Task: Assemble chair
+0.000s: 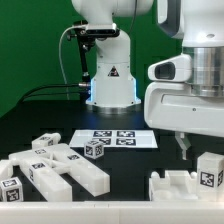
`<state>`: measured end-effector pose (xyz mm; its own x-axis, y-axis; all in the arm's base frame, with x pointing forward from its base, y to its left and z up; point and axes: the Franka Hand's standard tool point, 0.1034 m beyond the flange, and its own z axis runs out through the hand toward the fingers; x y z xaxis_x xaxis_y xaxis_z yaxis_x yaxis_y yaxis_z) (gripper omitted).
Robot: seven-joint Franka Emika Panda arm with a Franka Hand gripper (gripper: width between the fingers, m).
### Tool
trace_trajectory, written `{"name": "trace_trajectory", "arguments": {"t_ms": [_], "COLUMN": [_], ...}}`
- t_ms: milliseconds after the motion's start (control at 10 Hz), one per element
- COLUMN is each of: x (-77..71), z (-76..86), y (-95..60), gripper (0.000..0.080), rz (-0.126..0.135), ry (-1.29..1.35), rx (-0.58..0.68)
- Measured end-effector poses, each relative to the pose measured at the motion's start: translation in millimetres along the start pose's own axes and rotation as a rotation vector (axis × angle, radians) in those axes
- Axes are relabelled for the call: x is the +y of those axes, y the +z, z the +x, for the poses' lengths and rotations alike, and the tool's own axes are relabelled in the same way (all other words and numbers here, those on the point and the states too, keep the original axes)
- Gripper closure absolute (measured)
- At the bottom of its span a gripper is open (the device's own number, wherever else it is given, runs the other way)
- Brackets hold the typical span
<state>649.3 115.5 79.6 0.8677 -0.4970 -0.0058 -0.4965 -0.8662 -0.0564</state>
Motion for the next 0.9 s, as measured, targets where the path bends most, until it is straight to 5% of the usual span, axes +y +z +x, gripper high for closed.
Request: {"name": "trace_trajectory", "arguments": {"t_ms": [900], "x": [2.7], "z": [-4.1], "y": [2.1], "gripper": [0.015], "rz": [-0.054], "ry": [-1.135], "rx": [-0.044]}}
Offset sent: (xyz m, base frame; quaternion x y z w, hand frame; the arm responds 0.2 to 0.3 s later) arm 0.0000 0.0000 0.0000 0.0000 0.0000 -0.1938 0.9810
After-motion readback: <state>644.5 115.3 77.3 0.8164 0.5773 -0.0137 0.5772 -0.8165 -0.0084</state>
